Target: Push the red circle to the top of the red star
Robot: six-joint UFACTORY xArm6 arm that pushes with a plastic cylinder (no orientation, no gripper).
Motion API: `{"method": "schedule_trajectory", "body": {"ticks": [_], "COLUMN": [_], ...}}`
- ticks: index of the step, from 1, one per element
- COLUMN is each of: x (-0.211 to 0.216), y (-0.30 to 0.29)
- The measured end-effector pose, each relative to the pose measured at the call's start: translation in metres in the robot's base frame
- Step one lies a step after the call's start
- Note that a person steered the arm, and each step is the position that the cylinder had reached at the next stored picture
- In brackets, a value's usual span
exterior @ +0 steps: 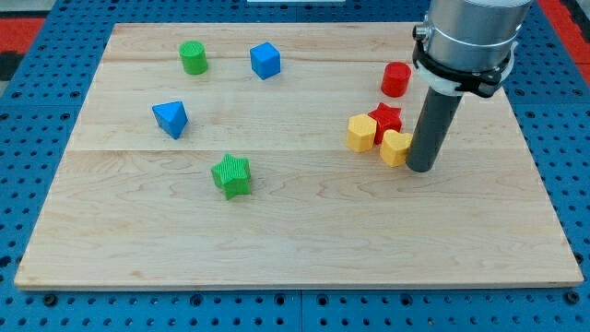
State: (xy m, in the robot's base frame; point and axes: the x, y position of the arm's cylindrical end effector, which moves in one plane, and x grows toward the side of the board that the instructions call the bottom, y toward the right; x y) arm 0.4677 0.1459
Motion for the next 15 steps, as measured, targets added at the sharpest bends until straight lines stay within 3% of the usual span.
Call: {"method": "schedule_trajectory", "body": {"ticks": [1,2,3,4,5,8,9,11,13,15], "x": [-0.001,-0.011,-0.074,-0.151,-0.190,-0.192,-0.191,-0.188,-0.162,-0.143], "y": [0.000,0.077,0.096,0.084,0.050,-0.028,-0.034,0.009,-0.032,-0.031]}}
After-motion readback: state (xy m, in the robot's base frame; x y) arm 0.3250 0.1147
